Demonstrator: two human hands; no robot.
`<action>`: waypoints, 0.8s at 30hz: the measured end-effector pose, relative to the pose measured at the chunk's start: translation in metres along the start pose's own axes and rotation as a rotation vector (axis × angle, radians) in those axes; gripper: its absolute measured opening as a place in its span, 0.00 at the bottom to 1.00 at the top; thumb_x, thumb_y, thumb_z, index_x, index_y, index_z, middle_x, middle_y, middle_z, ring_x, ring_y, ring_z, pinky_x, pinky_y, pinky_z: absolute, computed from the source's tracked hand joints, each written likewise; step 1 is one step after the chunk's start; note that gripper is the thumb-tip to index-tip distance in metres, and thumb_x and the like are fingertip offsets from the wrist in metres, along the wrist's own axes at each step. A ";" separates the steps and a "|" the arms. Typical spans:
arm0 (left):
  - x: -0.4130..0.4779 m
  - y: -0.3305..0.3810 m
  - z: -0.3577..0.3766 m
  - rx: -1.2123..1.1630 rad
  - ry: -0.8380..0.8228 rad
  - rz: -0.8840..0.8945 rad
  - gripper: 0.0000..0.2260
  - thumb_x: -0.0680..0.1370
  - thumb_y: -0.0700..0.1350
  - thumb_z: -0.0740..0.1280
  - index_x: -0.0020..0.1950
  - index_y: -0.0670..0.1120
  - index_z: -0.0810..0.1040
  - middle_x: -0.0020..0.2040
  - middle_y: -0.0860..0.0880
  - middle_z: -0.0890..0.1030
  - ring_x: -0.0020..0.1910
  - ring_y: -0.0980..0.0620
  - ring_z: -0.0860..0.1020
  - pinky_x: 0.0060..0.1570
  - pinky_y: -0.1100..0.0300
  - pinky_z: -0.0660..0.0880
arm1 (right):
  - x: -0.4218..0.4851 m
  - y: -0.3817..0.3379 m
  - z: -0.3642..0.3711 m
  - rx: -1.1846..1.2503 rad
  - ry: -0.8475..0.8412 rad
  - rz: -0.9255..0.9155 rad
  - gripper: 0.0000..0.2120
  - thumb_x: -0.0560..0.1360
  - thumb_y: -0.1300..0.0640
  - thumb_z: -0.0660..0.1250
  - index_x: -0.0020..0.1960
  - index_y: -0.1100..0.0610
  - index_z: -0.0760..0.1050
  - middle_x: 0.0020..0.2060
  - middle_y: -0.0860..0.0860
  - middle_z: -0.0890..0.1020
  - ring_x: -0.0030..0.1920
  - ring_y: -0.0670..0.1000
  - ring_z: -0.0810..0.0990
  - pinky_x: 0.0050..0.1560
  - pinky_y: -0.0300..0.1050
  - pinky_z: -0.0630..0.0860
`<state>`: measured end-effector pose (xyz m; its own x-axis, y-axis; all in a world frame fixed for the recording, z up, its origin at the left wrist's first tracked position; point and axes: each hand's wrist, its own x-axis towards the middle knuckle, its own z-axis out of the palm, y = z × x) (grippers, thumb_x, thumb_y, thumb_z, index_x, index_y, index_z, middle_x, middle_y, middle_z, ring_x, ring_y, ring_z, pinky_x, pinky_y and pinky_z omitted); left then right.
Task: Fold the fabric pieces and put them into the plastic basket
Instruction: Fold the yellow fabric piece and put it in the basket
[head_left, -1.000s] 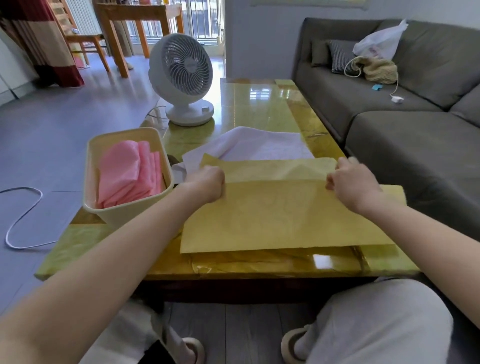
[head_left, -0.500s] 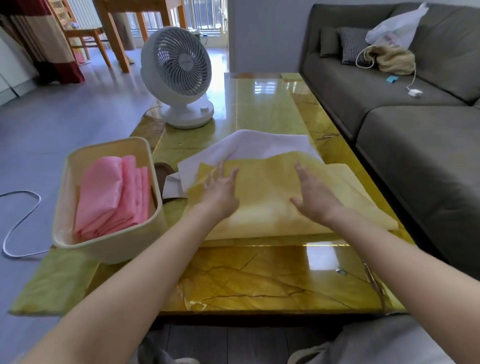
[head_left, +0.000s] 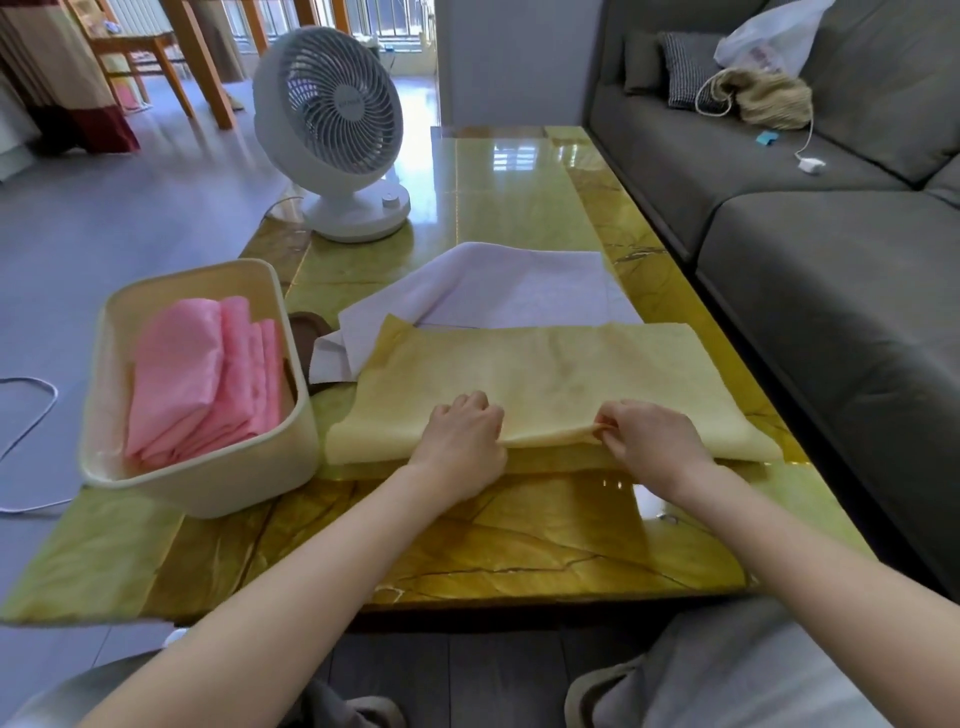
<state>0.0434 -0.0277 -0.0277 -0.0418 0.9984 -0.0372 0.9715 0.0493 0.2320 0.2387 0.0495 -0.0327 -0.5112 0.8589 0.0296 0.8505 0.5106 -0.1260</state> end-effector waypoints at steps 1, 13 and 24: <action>-0.006 0.001 -0.003 0.016 -0.032 0.015 0.08 0.76 0.42 0.58 0.53 0.43 0.74 0.55 0.45 0.72 0.57 0.45 0.70 0.56 0.55 0.66 | -0.006 -0.005 -0.002 0.017 -0.013 -0.017 0.11 0.79 0.51 0.58 0.57 0.51 0.76 0.53 0.49 0.81 0.53 0.53 0.79 0.48 0.45 0.73; -0.062 -0.005 0.003 0.139 -0.380 0.061 0.19 0.78 0.59 0.55 0.52 0.46 0.74 0.53 0.47 0.70 0.49 0.49 0.69 0.47 0.53 0.72 | -0.081 -0.024 0.008 0.248 -0.314 -0.094 0.20 0.77 0.40 0.59 0.64 0.49 0.70 0.58 0.46 0.77 0.55 0.48 0.77 0.54 0.44 0.74; 0.011 0.056 0.038 0.037 -0.212 0.153 0.18 0.81 0.50 0.55 0.71 0.50 0.64 0.72 0.47 0.63 0.69 0.46 0.64 0.65 0.50 0.66 | -0.067 0.069 0.004 0.242 -0.255 0.642 0.29 0.75 0.48 0.65 0.69 0.62 0.62 0.66 0.59 0.69 0.65 0.61 0.70 0.61 0.53 0.71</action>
<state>0.1059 -0.0151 -0.0517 0.1521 0.9662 -0.2081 0.9708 -0.1065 0.2149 0.3315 0.0267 -0.0477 0.0406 0.9351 -0.3520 0.9564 -0.1384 -0.2573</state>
